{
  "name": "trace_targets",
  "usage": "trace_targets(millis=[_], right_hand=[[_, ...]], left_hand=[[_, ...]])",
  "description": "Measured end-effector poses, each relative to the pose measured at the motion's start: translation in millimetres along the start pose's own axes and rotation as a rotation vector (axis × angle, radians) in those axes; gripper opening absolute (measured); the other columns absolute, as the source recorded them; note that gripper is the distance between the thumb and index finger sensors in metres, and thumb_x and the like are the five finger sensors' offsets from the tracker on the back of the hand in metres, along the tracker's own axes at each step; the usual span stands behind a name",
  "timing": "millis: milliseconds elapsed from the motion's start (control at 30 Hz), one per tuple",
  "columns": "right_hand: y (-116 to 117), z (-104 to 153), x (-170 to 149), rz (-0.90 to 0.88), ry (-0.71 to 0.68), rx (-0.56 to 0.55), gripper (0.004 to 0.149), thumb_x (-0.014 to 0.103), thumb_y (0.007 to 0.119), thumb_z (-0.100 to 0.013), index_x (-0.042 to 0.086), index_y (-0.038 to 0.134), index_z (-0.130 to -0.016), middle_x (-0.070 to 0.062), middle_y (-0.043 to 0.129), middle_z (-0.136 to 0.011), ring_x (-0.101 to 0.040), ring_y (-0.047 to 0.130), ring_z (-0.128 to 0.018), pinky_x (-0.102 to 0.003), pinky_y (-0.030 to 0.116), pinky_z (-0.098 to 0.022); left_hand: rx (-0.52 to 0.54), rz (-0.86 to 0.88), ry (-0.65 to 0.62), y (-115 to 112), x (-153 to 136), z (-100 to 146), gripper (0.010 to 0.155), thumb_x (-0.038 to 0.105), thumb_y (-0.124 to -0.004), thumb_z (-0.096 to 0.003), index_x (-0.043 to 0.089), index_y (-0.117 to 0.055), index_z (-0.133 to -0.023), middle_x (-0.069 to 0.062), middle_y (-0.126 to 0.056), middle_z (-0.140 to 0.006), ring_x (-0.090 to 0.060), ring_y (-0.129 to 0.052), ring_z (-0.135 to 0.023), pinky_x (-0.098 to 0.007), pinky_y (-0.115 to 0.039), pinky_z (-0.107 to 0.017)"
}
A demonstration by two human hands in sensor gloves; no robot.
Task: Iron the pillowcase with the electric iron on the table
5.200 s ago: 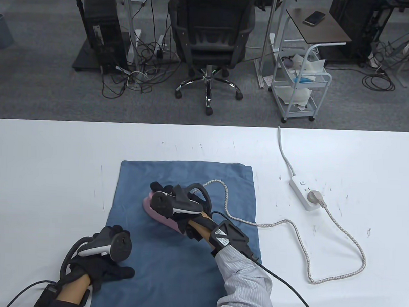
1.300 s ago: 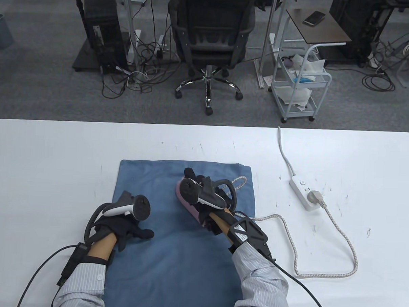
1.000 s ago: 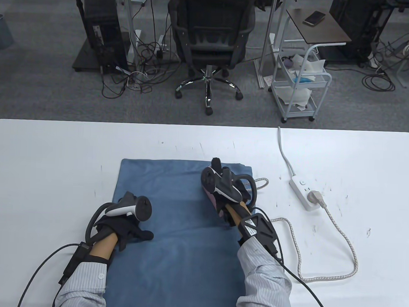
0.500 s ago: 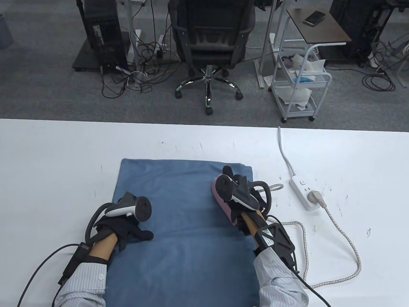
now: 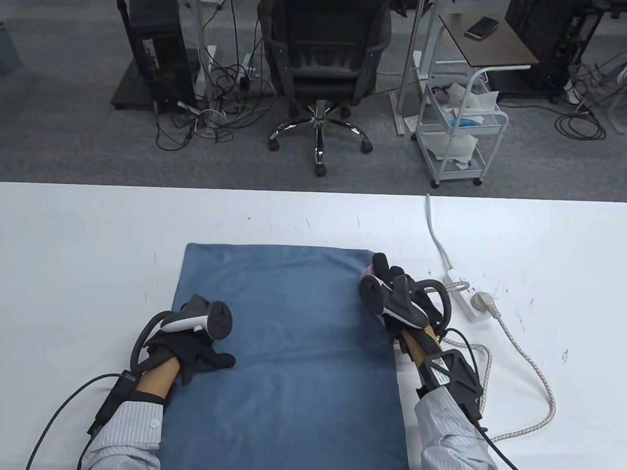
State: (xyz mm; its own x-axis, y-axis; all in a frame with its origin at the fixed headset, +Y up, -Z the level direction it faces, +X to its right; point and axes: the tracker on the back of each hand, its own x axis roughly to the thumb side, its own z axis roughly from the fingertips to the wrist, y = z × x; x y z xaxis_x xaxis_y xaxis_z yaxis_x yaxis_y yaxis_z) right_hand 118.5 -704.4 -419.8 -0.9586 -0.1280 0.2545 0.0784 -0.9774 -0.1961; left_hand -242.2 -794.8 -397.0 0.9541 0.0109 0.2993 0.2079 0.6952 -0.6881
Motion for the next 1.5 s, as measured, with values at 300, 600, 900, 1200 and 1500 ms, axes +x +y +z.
trace_targets(millis=[300, 600, 900, 1200, 1500], right_hand=[[6.4, 19.0, 5.0, -0.106, -0.109, 0.033, 0.063, 0.042, 0.054, -0.056, 0.008, 0.048, -0.109, -0.009, 0.088, -0.076, -0.014, 0.094, -0.04, -0.029, 0.087, -0.033], [7.8, 5.0, -31.0, -0.11, 0.056, -0.011, 0.063, 0.042, 0.054, -0.057, 0.007, 0.047, -0.109, -0.01, 0.087, -0.076, -0.015, 0.094, -0.04, -0.03, 0.086, -0.033], [-17.7, 12.6, -36.0, -0.148, 0.033, -0.1, 0.063, 0.042, 0.054, -0.057, 0.007, 0.047, -0.109, -0.009, 0.087, -0.076, -0.015, 0.094, -0.041, -0.03, 0.086, -0.033], [-22.0, 20.7, -34.2, -0.159, 0.009, -0.129, 0.063, 0.042, 0.054, -0.057, 0.007, 0.047, -0.109, -0.01, 0.087, -0.076, -0.014, 0.094, -0.04, -0.03, 0.087, -0.033], [-25.1, 33.2, -22.5, -0.162, -0.042, -0.144, 0.063, 0.042, 0.054, -0.057, 0.007, 0.048, -0.109, -0.009, 0.087, -0.076, -0.014, 0.094, -0.04, -0.03, 0.087, -0.033]], left_hand=[[-0.008, -0.005, 0.004, 0.7, 0.5, -0.4, 0.109, 0.069, -0.051, -0.0451, 0.003, 0.012, -0.106, -0.034, 0.017, -0.107, -0.062, 0.001, -0.099, -0.071, -0.017, -0.072], [-0.032, -0.113, 0.052, 15.6, 10.6, -0.2, 0.105, 0.067, -0.051, -0.0463, 0.006, 0.007, -0.109, -0.031, 0.011, -0.111, -0.06, -0.001, -0.102, -0.07, -0.017, -0.073], [-0.004, -0.135, -0.435, 24.2, 82.5, -12.3, 0.106, 0.067, -0.062, -0.0382, 0.028, 0.01, -0.106, -0.022, 0.024, -0.107, -0.055, 0.02, -0.091, -0.066, 0.0, -0.068], [-0.018, -0.261, -0.486, -0.4, 113.8, -7.8, 0.108, 0.067, -0.063, -0.0411, 0.025, 0.012, -0.106, -0.026, 0.024, -0.105, -0.058, 0.015, -0.093, -0.068, -0.006, -0.068], [-0.002, -0.371, -0.507, -44.8, 139.6, 35.1, 0.109, 0.072, -0.055, -0.0434, 0.017, 0.016, -0.106, -0.034, 0.024, -0.104, -0.066, 0.012, -0.092, -0.074, -0.011, -0.067]])
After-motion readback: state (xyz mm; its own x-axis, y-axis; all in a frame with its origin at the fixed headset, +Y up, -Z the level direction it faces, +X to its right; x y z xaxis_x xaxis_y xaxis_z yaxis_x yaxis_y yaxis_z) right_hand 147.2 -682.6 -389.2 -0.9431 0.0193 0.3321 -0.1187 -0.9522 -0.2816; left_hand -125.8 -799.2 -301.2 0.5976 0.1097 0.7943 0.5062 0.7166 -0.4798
